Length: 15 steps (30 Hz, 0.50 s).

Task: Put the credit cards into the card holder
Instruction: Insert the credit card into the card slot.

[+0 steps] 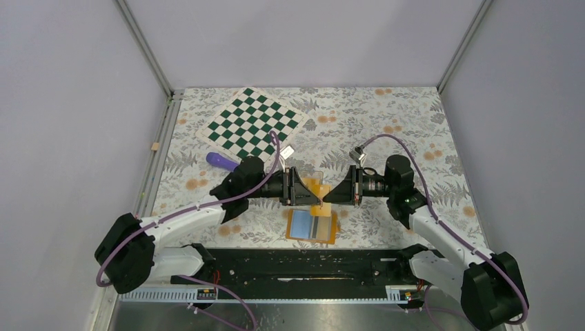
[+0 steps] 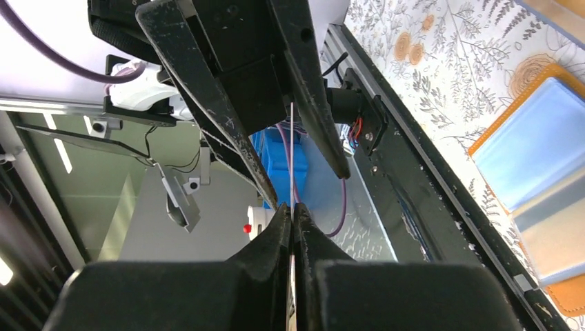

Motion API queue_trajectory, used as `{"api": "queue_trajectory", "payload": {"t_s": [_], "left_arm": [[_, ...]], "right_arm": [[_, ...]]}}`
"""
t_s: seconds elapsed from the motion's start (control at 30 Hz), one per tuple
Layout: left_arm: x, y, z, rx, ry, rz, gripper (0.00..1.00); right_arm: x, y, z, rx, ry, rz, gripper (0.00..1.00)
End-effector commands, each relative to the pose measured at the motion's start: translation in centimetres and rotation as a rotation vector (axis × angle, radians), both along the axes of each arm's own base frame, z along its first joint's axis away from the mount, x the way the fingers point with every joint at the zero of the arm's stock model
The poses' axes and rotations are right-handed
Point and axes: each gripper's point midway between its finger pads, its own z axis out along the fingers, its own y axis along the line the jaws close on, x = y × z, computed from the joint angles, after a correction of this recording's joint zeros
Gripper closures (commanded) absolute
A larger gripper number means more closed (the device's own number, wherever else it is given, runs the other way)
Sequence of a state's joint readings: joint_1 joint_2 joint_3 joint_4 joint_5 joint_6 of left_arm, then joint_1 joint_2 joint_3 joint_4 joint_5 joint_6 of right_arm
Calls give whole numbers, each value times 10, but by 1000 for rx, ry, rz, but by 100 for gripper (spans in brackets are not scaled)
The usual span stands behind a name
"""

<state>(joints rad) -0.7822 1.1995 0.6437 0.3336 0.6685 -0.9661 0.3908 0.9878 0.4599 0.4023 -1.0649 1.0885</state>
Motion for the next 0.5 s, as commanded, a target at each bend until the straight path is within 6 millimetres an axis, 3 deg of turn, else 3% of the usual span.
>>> {"api": "queue_trajectory", "payload": {"t_s": [0.0, 0.27, 0.47], "left_arm": [[6, 9, -15, 43, 3, 92, 52], [3, 66, -110, 462, 141, 282, 47], [-2, 84, -158, 611, 276, 335, 47]], "right_arm": [[0, -3, -9, -43, -55, -28, 100], [-4, -20, -80, -236, 16, -127, 100], [-7, -27, -115, -327, 63, -142, 100]]}}
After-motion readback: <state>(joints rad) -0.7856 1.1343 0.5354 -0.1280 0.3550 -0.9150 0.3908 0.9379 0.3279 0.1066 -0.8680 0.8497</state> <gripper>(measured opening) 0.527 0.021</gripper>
